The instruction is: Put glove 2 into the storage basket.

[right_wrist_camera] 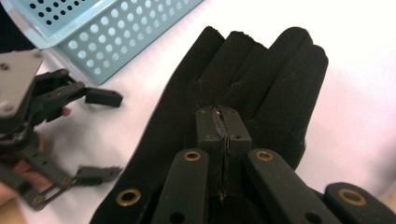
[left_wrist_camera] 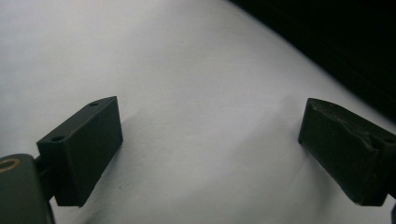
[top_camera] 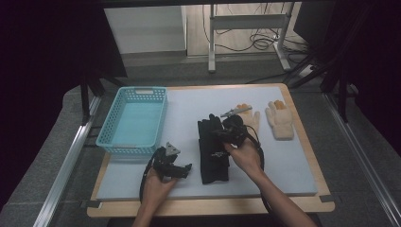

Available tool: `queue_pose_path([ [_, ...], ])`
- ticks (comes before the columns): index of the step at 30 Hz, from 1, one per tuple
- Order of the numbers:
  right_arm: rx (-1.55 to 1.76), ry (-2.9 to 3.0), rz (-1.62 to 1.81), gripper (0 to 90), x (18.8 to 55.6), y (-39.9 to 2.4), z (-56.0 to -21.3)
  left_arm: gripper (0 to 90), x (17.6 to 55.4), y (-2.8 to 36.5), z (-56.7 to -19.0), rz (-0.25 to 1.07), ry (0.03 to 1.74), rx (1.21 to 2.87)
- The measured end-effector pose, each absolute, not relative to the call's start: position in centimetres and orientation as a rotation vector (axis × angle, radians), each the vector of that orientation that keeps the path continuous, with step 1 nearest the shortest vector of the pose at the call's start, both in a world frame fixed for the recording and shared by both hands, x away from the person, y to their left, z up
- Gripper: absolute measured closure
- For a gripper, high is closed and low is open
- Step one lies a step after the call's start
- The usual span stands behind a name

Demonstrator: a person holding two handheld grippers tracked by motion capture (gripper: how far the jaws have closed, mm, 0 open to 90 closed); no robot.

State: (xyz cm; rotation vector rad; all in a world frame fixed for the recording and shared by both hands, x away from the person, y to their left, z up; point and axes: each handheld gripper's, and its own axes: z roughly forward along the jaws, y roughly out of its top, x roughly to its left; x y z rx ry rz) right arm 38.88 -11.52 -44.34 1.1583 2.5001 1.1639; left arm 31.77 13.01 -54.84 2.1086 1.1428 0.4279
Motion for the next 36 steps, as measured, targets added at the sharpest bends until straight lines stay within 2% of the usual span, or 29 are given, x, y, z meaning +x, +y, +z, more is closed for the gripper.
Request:
queue_pose_path([
  [12,1.298,2.488,1.109,87.6,37.6,-11.8,-47.4,6.7,31.8,13.0,-54.8,0.428,1.143,2.107],
  [17,1.294,2.491,1.088,84.7,37.5,-11.3,-49.4,6.7,31.8,13.0,-54.8,0.428,1.145,2.107],
  [18,1.277,2.492,1.088,81.5,37.5,-11.2,-49.6,6.7,31.8,13.0,-54.8,0.427,1.145,2.105],
  [19,1.261,2.497,1.103,71.6,37.5,-11.3,-49.6,6.7,31.8,13.0,-54.8,0.428,1.145,2.107],
  [20,1.251,2.499,1.108,68.2,37.5,-11.3,-49.4,6.7,31.8,13.0,-54.8,0.428,1.145,2.107],
  [26,1.151,2.476,1.103,63.5,37.7,-12.9,-48.2,6.6,31.8,13.0,-54.8,0.424,1.146,2.107],
  [30,1.101,2.495,1.114,67.4,37.6,-14.0,-48.2,6.2,31.8,13.1,-54.8,0.418,1.143,2.109],
  [32,1.080,2.514,1.102,75.8,37.4,-14.8,-48.4,5.3,31.8,13.0,-54.8,0.431,1.145,2.116],
  [33,1.072,2.532,1.094,83.8,37.2,-15.5,-48.8,5.2,31.7,13.1,-54.7,0.436,1.144,2.123],
  [36,1.052,2.562,1.092,88.5,36.9,-16.6,-49.6,5.3,31.4,13.4,-54.7,0.415,1.161,2.116],
])
